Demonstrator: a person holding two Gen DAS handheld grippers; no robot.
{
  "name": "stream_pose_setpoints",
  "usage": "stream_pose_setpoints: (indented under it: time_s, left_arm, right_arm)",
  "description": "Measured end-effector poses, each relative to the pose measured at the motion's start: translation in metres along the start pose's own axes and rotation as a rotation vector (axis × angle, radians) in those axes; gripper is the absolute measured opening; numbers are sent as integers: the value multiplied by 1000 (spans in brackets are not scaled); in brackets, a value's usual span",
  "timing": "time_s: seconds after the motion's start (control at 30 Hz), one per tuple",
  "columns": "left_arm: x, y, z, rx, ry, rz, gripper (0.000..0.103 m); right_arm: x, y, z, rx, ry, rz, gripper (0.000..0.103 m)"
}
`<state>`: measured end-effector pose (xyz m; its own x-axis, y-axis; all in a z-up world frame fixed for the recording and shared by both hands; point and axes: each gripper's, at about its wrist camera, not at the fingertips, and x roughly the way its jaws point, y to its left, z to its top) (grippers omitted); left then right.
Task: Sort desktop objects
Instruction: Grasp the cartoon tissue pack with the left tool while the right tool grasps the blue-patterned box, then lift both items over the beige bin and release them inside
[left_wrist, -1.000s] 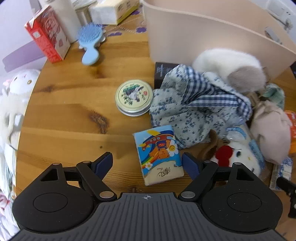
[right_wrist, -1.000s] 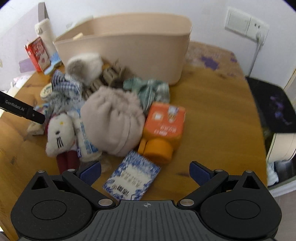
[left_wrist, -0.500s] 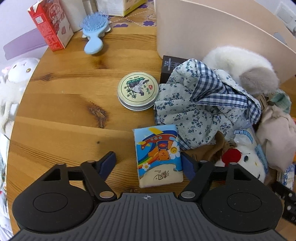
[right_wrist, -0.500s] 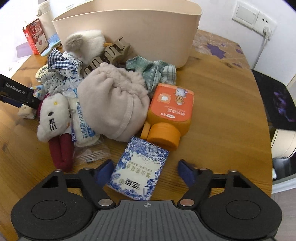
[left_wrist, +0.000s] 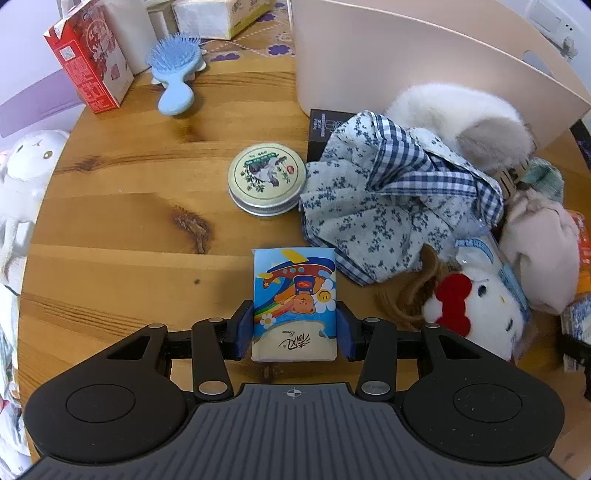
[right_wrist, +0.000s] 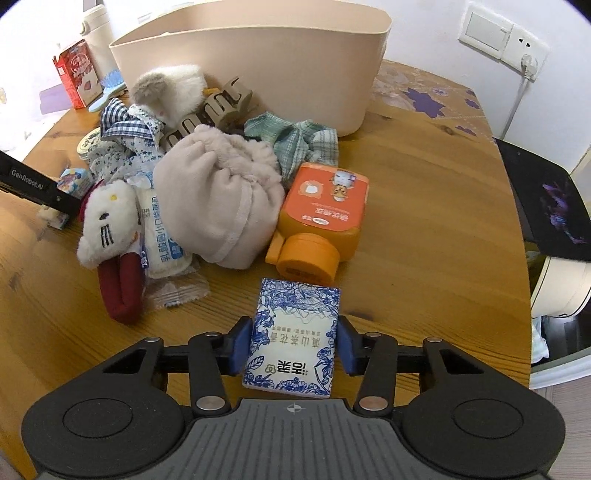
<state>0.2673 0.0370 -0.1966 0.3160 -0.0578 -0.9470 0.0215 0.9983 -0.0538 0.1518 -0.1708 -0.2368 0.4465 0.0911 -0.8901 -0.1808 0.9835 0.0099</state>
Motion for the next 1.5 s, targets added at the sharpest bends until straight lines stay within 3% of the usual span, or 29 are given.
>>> stream_pose_setpoints:
  time_s: [0.23,0.67,1.03,1.5]
  left_arm:
    - [-22,3,-6,-16,-67,-43,45]
    - [-78,5,9,-19,-219,-35,45]
    - [-106,-2,48,9,-326,-37,45]
    - [-118,-27,110,62,-429,-24,45]
  right_arm:
    - [-16,-11,2,-34,-60,13,45]
    - [-45,-29,28,-70,-140,1,42]
    - [-75,-39,66,-91,-280,-39,42]
    - [-74,-47,135,-157,-374,-56,42]
